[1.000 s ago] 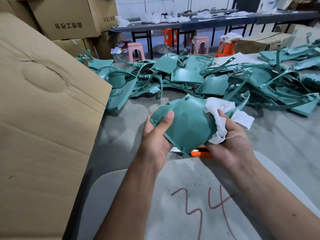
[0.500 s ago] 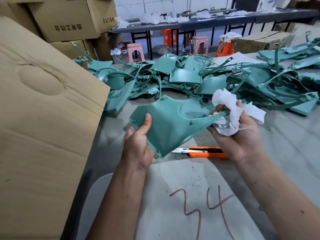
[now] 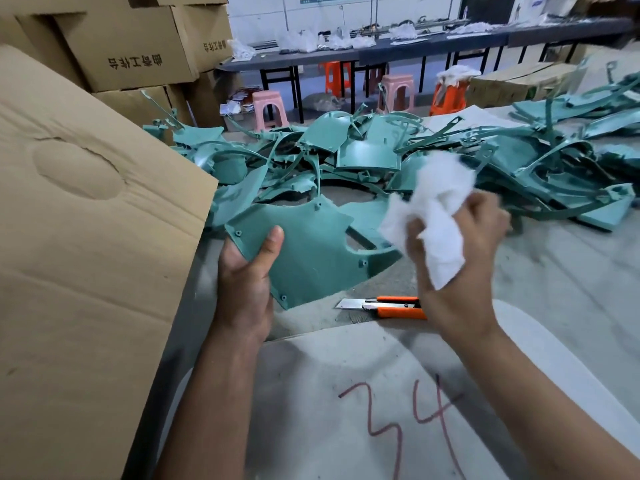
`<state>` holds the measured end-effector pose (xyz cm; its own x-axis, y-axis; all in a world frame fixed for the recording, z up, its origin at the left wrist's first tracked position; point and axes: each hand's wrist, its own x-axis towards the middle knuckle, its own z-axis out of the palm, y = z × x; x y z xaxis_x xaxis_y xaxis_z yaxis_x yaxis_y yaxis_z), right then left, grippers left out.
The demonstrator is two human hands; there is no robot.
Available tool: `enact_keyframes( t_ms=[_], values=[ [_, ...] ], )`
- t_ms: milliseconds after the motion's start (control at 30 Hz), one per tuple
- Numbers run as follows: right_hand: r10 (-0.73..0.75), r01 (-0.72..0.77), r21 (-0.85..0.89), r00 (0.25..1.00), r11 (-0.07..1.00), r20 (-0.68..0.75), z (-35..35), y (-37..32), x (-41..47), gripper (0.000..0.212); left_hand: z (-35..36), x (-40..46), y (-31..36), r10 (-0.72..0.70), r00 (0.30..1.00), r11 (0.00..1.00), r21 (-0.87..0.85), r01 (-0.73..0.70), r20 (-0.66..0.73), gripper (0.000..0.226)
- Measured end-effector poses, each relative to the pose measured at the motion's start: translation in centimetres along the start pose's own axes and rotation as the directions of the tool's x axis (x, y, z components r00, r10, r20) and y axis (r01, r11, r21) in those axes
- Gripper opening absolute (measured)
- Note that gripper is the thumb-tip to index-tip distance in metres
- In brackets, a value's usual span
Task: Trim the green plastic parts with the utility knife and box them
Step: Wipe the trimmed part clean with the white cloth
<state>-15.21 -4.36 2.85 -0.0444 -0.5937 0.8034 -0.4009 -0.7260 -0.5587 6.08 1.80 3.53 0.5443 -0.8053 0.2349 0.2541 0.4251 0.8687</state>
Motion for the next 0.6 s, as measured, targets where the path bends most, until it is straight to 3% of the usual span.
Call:
enact_keyframes(
  t_ms=[67, 133, 200, 233, 300, 367, 467, 533, 567, 600],
  values=[
    [-0.067, 0.101, -0.102, 0.953, 0.99, 0.296, 0.1, 0.0, -0.2, 0.02, -0.1, 0.0, 0.1, 0.016, 0.998, 0.999, 0.041, -0.018, 0.056, 0.03],
    [-0.085, 0.11, -0.006, 0.8, 0.994, 0.594, 0.0, 0.1, -0.4, 0.01, -0.1, -0.2, 0.0, 0.024, 0.994, 0.996, 0.079, -0.033, 0.109, 0.03],
    [-0.122, -0.019, 0.184, 0.682, 0.983, 0.722, -0.4, 0.3, -0.4, 0.035, -0.2, -0.3, 0.1, 0.012, 0.992, 0.994, 0.102, -0.025, 0.124, 0.029],
    [-0.095, -0.097, 0.209, 0.657, 0.973, 0.748, -0.8, 0.7, -0.1, 0.04, -0.5, -0.3, 0.2, 0.004, 0.993, 0.994, 0.106, -0.017, 0.116, 0.03],
    [-0.011, -0.163, 0.145, 0.627, 0.976, 0.779, -1.8, 2.0, 0.8, 0.021, -1.4, 0.0, 1.0, 0.024, 0.996, 0.995, 0.096, -0.033, 0.089, 0.031],
    [0.012, -0.096, 0.066, 0.65, 0.993, 0.76, -2.7, 3.2, 1.3, 0.013, -2.4, 0.4, 1.6, 0.064, 0.995, 0.993, 0.09, -0.071, 0.078, 0.032],
    [-0.04, 0.236, -0.226, 0.77, 0.945, 0.637, -2.0, 3.7, 0.8, 0.013, -2.6, 0.4, 1.7, 0.025, 0.993, 0.993, 0.108, -0.038, 0.118, 0.036],
    [-0.01, 0.222, -0.395, 0.881, 0.892, 0.472, -1.0, 3.6, 0.7, 0.013, -2.5, 0.3, 1.6, -0.009, 0.989, 0.992, 0.125, -0.009, 0.146, 0.036],
    [-0.01, 0.175, -0.372, 0.914, 0.911, 0.406, -0.8, 3.6, 0.7, 0.014, -2.4, 0.3, 1.6, -0.006, 0.99, 0.991, 0.13, -0.013, 0.144, 0.033],
    [-0.012, 0.106, -0.242, 0.932, 0.965, 0.363, -0.7, 3.5, 0.6, 0.014, -2.5, 0.4, 1.7, 0.004, 0.991, 0.991, 0.131, -0.022, 0.134, 0.03]
  ],
)
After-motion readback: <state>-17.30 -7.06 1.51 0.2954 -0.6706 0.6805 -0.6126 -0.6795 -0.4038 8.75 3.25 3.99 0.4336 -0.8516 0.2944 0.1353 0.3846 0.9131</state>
